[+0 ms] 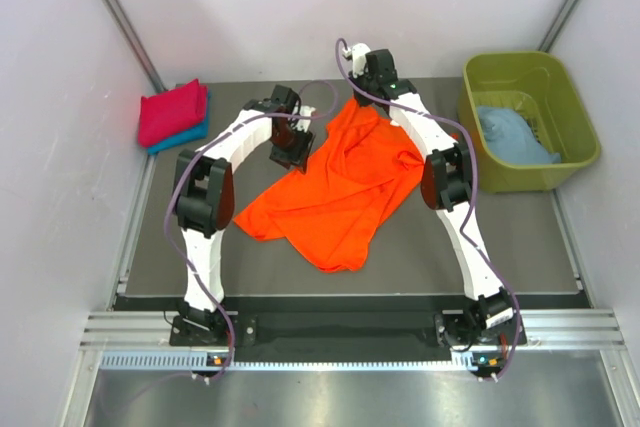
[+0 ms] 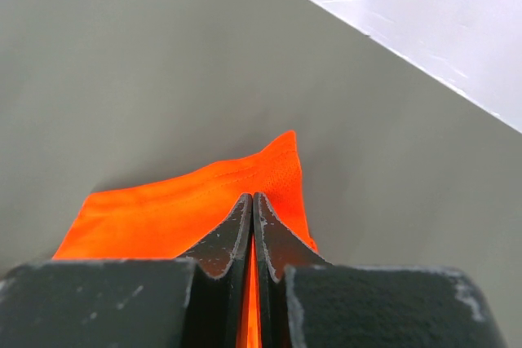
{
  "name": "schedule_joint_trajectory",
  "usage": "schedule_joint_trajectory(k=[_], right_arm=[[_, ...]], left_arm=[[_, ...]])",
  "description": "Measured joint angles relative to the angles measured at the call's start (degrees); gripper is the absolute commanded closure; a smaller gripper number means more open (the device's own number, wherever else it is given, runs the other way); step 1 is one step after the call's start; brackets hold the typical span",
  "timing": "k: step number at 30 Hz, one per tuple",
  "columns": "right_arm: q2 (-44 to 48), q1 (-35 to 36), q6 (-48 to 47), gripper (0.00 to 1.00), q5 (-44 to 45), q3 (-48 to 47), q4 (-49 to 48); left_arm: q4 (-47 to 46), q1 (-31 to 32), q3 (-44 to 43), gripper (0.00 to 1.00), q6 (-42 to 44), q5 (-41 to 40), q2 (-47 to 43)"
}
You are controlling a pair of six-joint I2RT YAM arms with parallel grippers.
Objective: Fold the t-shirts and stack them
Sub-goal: Flatten the tshirt out
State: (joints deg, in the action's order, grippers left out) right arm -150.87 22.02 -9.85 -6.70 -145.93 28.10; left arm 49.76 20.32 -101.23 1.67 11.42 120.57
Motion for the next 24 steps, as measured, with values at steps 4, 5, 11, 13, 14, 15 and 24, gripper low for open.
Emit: schedule_joint_trajectory(k=[4, 5, 11, 13, 14, 15, 24], right_arm=[[0.0, -0.02, -0.59, 1.0, 1.75, 0.0, -0.39], [0.0, -0.02, -0.61, 1.0, 1.95, 0.0, -0.48], [0.0, -0.09, -0.61, 1.0, 2.54, 0.0, -0.68], [0.0, -0.17, -0.61, 1.0, 2.69, 0.0, -0.7], [0.0, -0.17, -0.61, 1.0, 2.82, -0.02, -0.74], [0.0, -0.17, -0.63, 1.0, 2.99, -0.02, -0.83], [0.0, -0.44, -0.63, 1.0, 4.22, -0.02, -1.84]], left_arm=[[0.2, 0.13, 0.07, 0.44, -0.02, -0.37, 0.7], [0.2, 0.17, 0.33, 0.44, -0.02, -0.39, 0.7], [0.11, 0.35, 4.63, 0.49, -0.44, -0.7, 0.68], [0.79, 0.33, 5.35, 0.54, -0.48, -1.05, 0.85], [0.87, 0.31, 5.35, 0.56, -0.52, -1.18, 0.92], [0.87, 0.22, 5.27, 0.57, -0.5, -1.33, 1.05], [2.23, -1.55, -2.32, 0.53, -0.98, -1.88, 7.32]])
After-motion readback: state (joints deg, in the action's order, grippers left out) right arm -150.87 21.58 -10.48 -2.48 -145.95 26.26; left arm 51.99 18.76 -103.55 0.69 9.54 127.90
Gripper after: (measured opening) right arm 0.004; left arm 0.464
